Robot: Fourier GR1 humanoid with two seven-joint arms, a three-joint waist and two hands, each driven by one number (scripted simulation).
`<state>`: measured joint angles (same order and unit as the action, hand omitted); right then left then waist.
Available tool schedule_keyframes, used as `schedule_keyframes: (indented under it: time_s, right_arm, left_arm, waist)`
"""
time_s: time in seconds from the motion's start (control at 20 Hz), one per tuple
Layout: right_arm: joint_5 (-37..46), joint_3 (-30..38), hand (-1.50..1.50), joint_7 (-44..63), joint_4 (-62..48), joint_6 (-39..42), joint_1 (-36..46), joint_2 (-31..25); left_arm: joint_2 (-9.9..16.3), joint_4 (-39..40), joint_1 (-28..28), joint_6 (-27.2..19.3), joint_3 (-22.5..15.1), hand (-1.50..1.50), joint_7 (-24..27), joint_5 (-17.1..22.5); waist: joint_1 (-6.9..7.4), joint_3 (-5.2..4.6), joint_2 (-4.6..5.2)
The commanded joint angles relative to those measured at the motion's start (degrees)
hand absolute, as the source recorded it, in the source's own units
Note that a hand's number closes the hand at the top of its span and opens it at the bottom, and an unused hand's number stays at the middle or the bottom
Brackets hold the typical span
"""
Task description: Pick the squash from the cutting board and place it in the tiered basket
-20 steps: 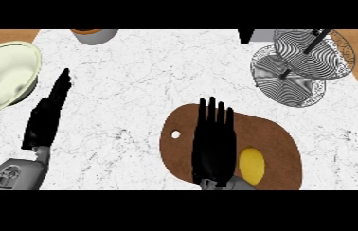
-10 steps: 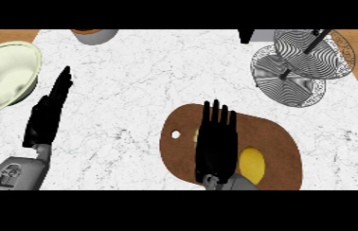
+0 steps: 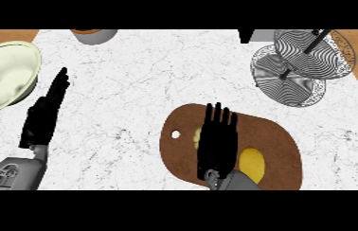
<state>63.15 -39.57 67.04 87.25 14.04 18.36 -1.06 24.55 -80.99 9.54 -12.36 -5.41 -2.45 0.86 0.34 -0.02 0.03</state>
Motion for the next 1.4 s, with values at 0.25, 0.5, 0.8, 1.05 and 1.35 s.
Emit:
schedule_keyframes:
  time_s: [0.25,0.5,0.8,1.05,1.35]
  right_arm:
    - [-2.6,-0.5,-1.5,6.3,-10.0,-6.7,0.8,1.0]
    - [-9.9,0.2,1.5,8.4,-8.0,0.1,1.4,1.0]
    - [-5.1,-0.5,1.5,1.1,-12.0,5.6,5.7,-0.5]
    - [-9.6,-5.1,1.5,5.6,-11.1,-7.7,3.6,1.0]
    - [-8.1,-2.2,1.5,8.5,-1.6,-5.7,10.0,1.0]
  left_arm:
    - [-2.3,1.6,0.1,-0.3,0.3,0.0,2.2,-2.3]
    - [-3.5,-1.9,-0.6,-1.2,-0.9,0.0,-1.6,-3.7]
    - [-2.0,-3.8,-0.8,0.8,0.8,0.0,-2.5,-2.9]
    - [-3.4,-0.6,-2.3,2.2,1.9,0.0,2.0,-3.1]
    - [-3.0,-2.3,-1.0,2.4,2.3,0.0,-2.2,-3.9]
  waist:
    - [0.02,0.0,0.16]
    - [-0.01,0.02,-0.03]
    - [-0.13,0.01,-0.14]
    - [0.16,0.01,0.0]
    - [0.17,0.02,-0.2]
